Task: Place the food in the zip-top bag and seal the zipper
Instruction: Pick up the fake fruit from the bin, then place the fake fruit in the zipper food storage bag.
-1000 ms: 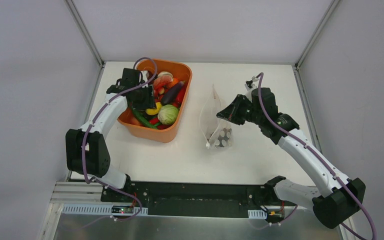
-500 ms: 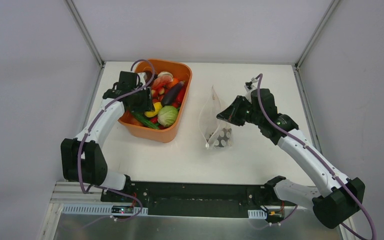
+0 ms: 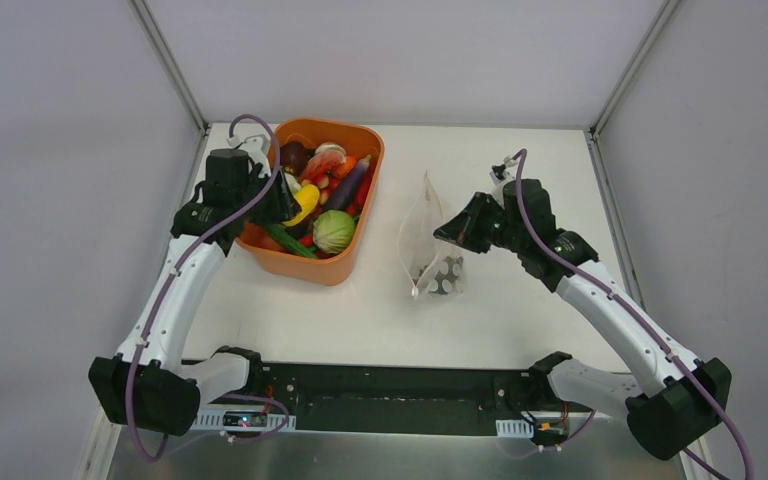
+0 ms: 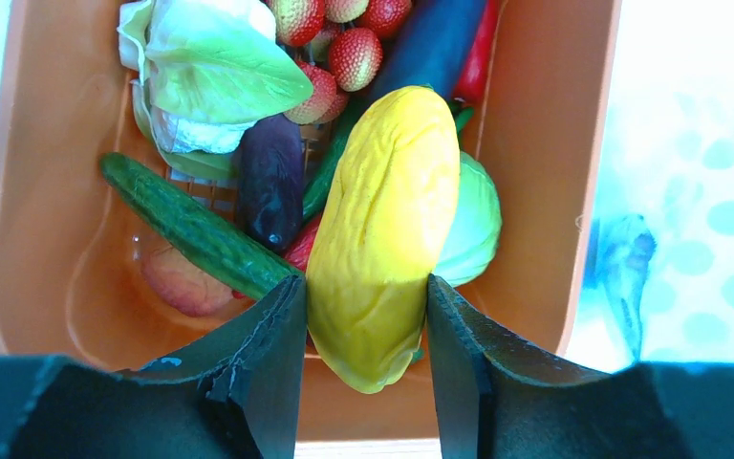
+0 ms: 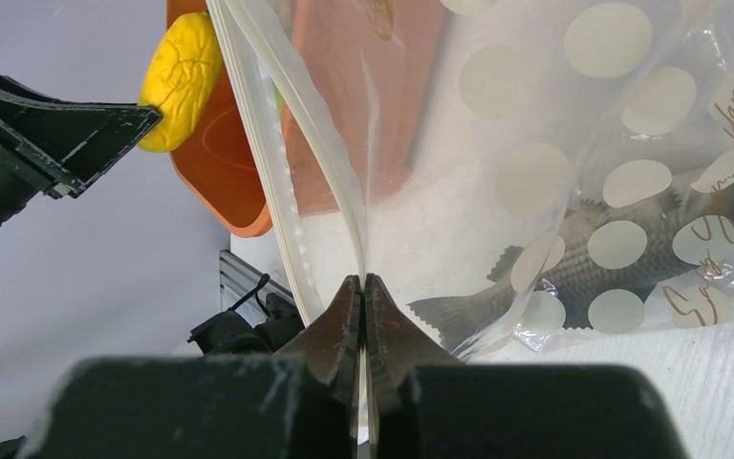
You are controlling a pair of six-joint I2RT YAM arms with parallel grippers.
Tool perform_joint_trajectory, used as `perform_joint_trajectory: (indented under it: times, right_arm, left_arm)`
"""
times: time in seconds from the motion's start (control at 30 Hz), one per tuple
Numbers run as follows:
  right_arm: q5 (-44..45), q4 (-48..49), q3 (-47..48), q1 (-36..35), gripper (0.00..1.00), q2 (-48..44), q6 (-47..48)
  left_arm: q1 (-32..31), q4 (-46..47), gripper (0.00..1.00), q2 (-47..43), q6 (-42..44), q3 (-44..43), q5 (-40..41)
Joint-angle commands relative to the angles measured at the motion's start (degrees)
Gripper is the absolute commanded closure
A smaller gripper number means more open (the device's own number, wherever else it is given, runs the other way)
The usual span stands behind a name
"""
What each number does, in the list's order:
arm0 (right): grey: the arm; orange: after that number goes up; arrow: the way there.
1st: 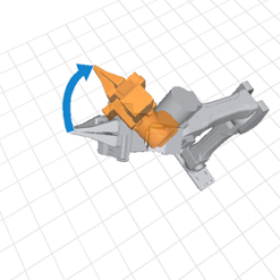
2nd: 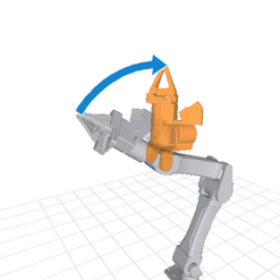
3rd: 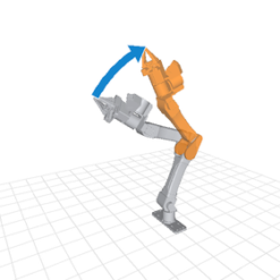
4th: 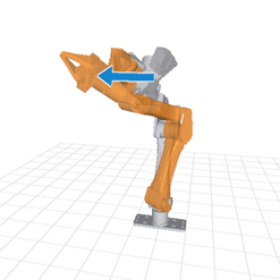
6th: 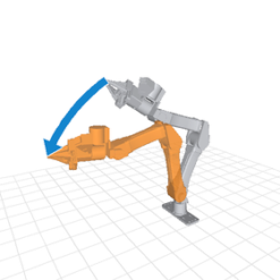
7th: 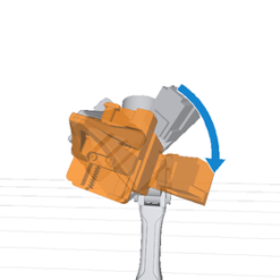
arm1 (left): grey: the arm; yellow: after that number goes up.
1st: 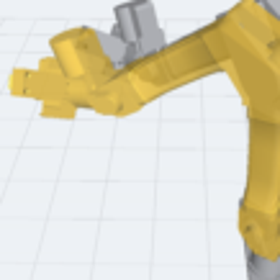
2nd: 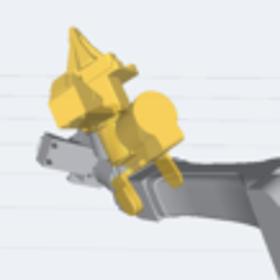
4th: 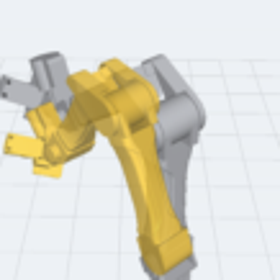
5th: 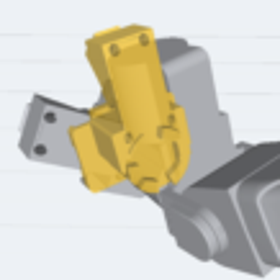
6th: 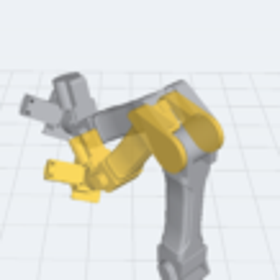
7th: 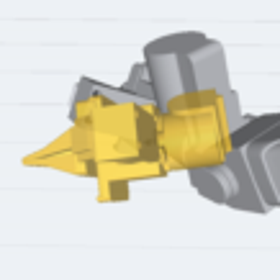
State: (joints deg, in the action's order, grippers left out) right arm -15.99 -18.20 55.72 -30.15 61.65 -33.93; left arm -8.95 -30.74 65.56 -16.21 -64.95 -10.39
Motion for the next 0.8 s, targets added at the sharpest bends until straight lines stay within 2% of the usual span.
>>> perform_joint_trajectory:
  times: [0.0,0.1,0.27,0.43,0.77]
  right_arm:
    - [-0.64,2.74,-0.21,-0.15,1.0,-2.18,-0.7]
    - [-0.45,3.36,-0.61,-0.17,1.0,-2.45,-1.22]
    - [-0.61,4.0,-0.68,-0.12,1.0,-2.23,-2.04]
    - [0.61,4.17,-0.63,-0.21,1.0,-2.64,-2.68]
    - [-0.76,6.6,-1.36,-0.28,1.0,-2.83,-2.81]
  left_arm:
    - [-0.53,0.0,1.0,-4.54,-3.41,0.04,-1.34]
    - [-3.47,0.47,1.0,-6.58,-5.03,-0.83,-4.62]
    - [-14.71,0.79,1.0,-8.34,-5.68,-3.97,-4.31]
    - [-22.32,2.9,1.0,-9.37,-6.25,-5.07,-5.91]
    - [-29.15,4.85,1.0,-7.78,-7.26,-4.69,-11.3]
